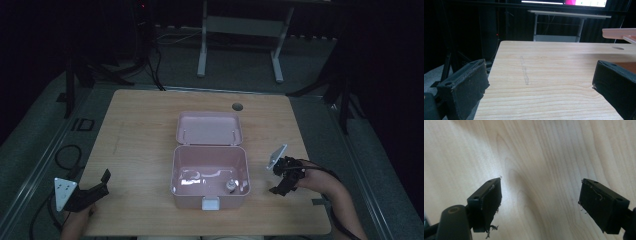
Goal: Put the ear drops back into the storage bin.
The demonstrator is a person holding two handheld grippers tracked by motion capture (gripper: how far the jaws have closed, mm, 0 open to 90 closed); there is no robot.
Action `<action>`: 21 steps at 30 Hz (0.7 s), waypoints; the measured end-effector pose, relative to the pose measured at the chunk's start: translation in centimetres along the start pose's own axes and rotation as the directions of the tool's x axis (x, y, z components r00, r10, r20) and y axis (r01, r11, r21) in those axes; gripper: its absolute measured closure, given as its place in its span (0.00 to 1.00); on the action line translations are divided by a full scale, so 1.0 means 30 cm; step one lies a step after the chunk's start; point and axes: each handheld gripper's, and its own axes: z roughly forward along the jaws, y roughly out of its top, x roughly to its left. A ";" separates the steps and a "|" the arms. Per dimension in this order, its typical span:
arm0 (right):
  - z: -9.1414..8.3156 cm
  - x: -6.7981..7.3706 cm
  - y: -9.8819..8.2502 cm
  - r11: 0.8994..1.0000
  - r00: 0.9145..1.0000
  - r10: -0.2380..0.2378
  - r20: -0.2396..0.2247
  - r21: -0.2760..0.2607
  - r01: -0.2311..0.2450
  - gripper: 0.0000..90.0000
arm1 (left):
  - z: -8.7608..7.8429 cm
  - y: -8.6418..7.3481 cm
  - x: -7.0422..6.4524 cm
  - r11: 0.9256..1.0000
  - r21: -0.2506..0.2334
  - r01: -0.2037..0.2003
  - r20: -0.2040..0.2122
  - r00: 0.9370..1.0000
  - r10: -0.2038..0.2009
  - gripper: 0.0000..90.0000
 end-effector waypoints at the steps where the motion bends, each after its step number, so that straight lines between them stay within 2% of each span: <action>1: 0.003 -0.001 -0.005 1.000 1.000 0.008 0.002 -0.019 -0.008 0.20 | 0.000 0.000 0.000 1.000 0.000 0.000 0.000 1.000 0.000 0.00; 3: 0.009 -0.002 -0.016 0.998 1.000 0.026 -0.004 -0.055 -0.027 0.20 | 0.000 0.000 0.000 1.000 0.001 0.001 0.001 1.000 -0.001 0.00; 7: 0.020 -0.003 -0.048 0.994 0.998 0.058 0.009 -0.090 -0.057 0.20 | 0.000 0.000 0.000 1.000 -0.001 0.001 0.003 1.000 -0.001 0.00; 13: 0.040 -0.004 -0.100 0.976 0.990 0.135 0.034 -0.180 -0.127 0.19 | 0.000 0.000 0.001 1.000 0.000 0.000 0.002 1.000 0.000 0.00; 17: 0.061 -0.002 -0.121 0.969 0.985 0.164 0.054 -0.198 -0.151 0.19 | 0.000 0.000 0.001 1.000 0.000 0.002 0.002 1.000 -0.002 0.00; 19: 0.067 -0.001 -0.130 0.961 0.980 0.186 0.065 -0.221 -0.168 0.19 | -0.001 0.000 0.001 1.000 0.000 0.002 0.001 1.000 -0.002 0.00; 21: 0.073 -0.003 -0.141 0.943 0.969 0.229 0.090 -0.268 -0.198 0.18 | -0.001 0.000 0.001 1.000 0.000 0.003 0.000 1.000 -0.003 0.00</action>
